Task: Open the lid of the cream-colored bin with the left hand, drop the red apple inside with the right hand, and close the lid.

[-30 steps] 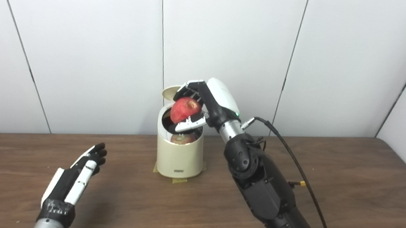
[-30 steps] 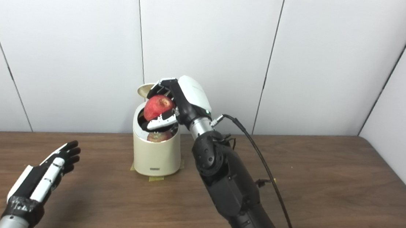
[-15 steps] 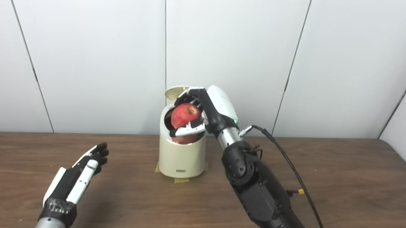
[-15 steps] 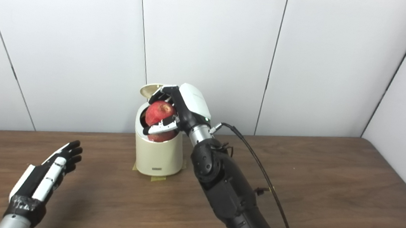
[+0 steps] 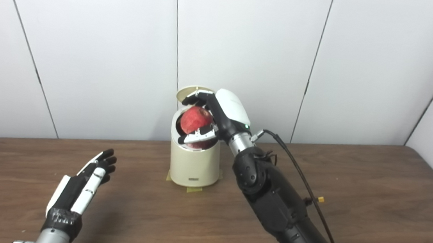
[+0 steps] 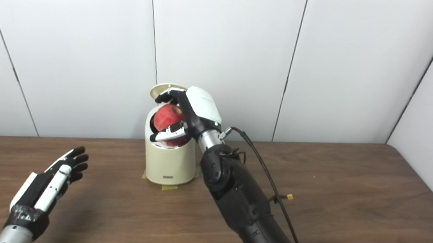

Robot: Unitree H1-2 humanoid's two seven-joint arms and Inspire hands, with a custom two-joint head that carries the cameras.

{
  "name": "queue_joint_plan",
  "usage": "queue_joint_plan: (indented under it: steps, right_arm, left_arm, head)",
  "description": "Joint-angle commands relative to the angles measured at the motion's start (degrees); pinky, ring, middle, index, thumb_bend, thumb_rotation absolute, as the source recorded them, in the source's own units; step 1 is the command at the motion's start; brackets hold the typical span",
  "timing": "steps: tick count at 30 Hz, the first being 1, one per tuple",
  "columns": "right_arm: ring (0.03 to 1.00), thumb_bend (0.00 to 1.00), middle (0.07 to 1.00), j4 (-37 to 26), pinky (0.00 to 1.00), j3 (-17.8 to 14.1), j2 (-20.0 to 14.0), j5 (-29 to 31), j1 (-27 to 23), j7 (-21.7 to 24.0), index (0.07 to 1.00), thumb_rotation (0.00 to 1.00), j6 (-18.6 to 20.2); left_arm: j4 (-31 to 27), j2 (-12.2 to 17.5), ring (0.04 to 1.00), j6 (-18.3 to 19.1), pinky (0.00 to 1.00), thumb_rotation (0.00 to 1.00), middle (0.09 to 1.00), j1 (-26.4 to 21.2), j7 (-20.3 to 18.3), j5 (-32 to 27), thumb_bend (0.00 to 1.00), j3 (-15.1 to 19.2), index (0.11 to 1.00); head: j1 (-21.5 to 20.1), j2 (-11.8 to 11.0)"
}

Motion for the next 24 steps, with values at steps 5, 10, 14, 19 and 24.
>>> queue_joint_plan:
  steps: [5,10,14,19,24]
  right_arm:
    - [0.849,0.83,0.811,-3.92,0.79,0.93,-1.61,-1.36,-3.31,3.72,0.768,0.40,2.21]
    - [0.817,0.78,0.782,-4.35,0.76,1.50,-2.02,-1.80,-3.25,5.10,0.736,0.37,2.82]
    - [0.803,0.77,0.778,-4.05,0.74,1.14,-1.90,-1.93,-3.22,3.89,0.720,0.35,1.81]
    - [0.644,0.76,0.645,-3.21,0.58,-1.36,-0.76,0.85,-2.44,-0.92,0.631,0.19,-2.45]
    - [0.419,0.52,0.498,-4.72,0.37,-4.62,0.20,4.96,-0.81,-2.52,0.515,0.00,-4.89]
  left_arm:
    - [-1.09,1.71,0.908,-2.59,0.94,0.80,0.902,-2.37,-0.61,0.24,0.48,-0.38,0.897]
    - [-1.38,1.98,0.904,-1.59,0.93,0.84,0.897,-2.74,-0.43,0.47,0.42,-0.56,0.873]
    - [-0.88,1.97,0.908,-2.39,0.94,0.80,0.894,-2.79,-0.61,-0.54,0.46,-0.11,0.868]
    - [-0.88,2.15,0.913,-2.24,0.95,0.81,0.902,-2.60,-0.55,-0.26,0.47,-0.18,0.877]
    - [-1.04,1.87,0.914,-1.73,0.95,0.79,0.902,-2.62,-0.39,-0.06,0.44,-0.41,0.882]
  head:
    - [-0.59,0.08]
    - [-0.50,0.01]
    - [-0.57,-0.09]
    - [-0.58,-0.21]
    - [-0.60,-0.46]
